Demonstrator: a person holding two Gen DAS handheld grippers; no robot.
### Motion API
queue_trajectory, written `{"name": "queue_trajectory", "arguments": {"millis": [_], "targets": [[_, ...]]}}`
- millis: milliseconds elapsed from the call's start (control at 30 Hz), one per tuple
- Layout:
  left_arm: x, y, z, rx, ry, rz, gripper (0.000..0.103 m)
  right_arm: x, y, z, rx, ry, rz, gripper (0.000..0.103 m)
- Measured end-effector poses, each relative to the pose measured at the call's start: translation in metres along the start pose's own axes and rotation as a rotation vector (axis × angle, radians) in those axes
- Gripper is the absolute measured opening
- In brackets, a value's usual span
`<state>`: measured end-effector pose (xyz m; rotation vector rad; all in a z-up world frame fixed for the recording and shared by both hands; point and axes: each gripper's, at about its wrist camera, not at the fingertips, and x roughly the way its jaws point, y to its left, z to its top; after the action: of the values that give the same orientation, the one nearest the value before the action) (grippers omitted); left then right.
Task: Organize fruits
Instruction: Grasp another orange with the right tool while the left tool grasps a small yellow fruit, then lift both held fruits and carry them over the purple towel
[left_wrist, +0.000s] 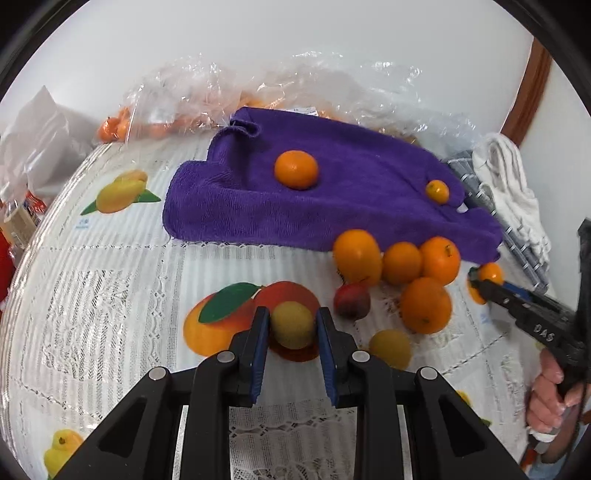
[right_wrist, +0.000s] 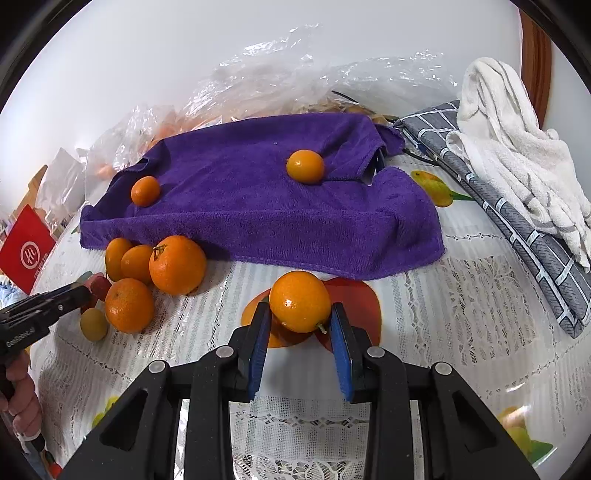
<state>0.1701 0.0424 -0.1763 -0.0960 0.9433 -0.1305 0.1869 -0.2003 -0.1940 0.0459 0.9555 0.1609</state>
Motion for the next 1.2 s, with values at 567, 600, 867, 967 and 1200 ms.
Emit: {"name": "queue_trajectory", "arguments": {"millis": [567, 600, 867, 967, 1200], "targets": [[-0.002, 0.005, -0.001, -0.053, -0.025, -0.002, 0.023, 0.002, 0.002, 0.0, -0.025, 0.002, -0.022, 0.033], [-0.003, 0.005, -0.001, -0.058, -0.029, -0.009, 0.023, 0.002, 0.002, 0.0, -0.025, 0.0, -0.021, 0.033], [-0.019, -0.002, 0.001, -0.04, -0.108, -0.032, 0.023, -0.009, -0.006, -0.001, 0.0, -0.048, 0.031, 0.033], [-0.027, -0.002, 0.003, -0.033, -0.142, -0.034, 0.023, -0.015, -0.005, 0.0, -0.003, -0.069, 0.032, 0.033], [-0.044, 0.001, 0.008, -0.029, -0.204, -0.026, 0.023, -0.029, -0.009, 0.007, 0.032, -0.099, 0.044, 0.033]]}}
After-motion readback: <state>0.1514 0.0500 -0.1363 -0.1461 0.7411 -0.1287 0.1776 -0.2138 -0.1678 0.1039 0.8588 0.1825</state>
